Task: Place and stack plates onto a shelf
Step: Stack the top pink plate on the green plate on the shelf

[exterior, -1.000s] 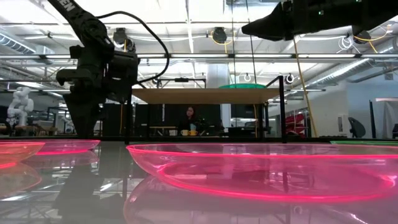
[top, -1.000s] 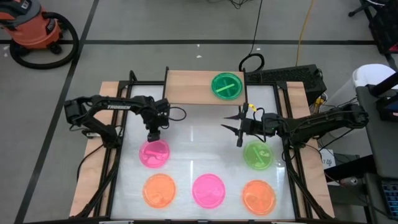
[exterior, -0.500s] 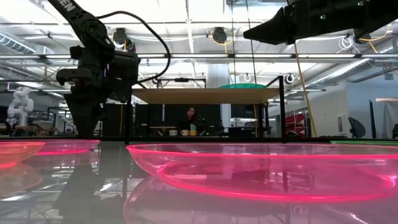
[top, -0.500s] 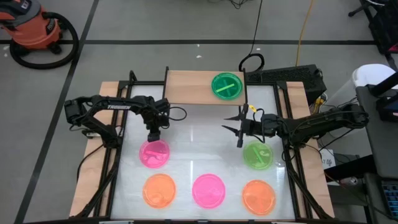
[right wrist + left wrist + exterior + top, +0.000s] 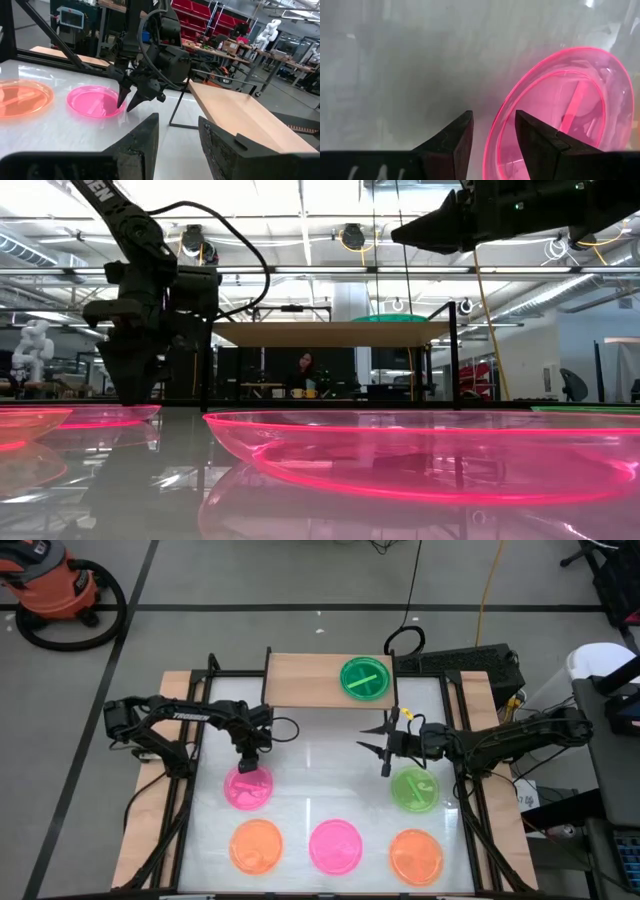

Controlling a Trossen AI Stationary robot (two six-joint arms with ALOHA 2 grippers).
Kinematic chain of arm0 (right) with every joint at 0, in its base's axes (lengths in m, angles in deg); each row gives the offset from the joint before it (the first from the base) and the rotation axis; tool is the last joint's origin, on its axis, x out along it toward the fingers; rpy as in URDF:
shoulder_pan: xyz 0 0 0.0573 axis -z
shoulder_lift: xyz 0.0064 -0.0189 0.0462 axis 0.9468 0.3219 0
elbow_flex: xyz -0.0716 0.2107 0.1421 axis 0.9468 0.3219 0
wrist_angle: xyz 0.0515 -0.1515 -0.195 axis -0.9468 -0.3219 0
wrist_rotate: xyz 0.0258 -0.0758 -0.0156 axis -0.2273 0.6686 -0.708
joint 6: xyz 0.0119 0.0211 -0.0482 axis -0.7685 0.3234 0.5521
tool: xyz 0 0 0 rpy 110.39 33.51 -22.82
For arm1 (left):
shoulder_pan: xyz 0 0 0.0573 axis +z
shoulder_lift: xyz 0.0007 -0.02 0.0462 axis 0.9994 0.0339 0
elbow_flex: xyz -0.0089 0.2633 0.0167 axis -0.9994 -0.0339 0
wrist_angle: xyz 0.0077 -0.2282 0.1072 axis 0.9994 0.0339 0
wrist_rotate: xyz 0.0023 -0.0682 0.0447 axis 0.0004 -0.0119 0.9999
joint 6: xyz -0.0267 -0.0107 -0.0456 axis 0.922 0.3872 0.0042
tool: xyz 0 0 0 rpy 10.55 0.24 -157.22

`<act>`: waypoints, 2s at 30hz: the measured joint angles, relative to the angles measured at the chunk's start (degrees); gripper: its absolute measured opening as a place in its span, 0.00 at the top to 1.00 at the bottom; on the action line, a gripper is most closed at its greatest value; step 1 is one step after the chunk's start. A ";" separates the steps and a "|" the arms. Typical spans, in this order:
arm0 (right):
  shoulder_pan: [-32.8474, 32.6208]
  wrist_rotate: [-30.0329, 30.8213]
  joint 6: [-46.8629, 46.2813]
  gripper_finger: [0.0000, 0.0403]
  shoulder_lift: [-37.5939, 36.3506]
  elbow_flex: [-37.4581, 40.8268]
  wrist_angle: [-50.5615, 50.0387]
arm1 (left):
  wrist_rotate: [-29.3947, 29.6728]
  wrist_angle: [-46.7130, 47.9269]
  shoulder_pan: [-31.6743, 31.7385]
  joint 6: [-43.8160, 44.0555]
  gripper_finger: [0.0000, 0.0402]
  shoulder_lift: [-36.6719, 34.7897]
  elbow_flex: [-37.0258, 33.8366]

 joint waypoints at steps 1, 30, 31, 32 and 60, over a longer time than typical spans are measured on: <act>0.00 0.00 0.30 0.70 0.00 0.00 0.00 | -0.03 -0.36 0.00 -0.24 0.62 -0.02 -0.10; -1.55 -0.02 -1.64 0.70 0.00 0.00 0.52 | 2.40 3.36 -1.69 -0.91 0.81 0.13 3.15; -1.55 -0.02 -1.69 0.70 0.00 0.00 0.52 | 2.40 3.74 -2.00 -0.97 0.81 0.13 3.43; -1.56 -0.02 -1.72 0.70 0.00 0.00 0.52 | 2.38 3.99 -2.28 -1.11 0.81 0.13 3.68; -2.99 0.07 -1.75 0.70 0.00 0.02 1.73 | 6.16 8.32 -3.50 -1.39 0.55 0.07 3.51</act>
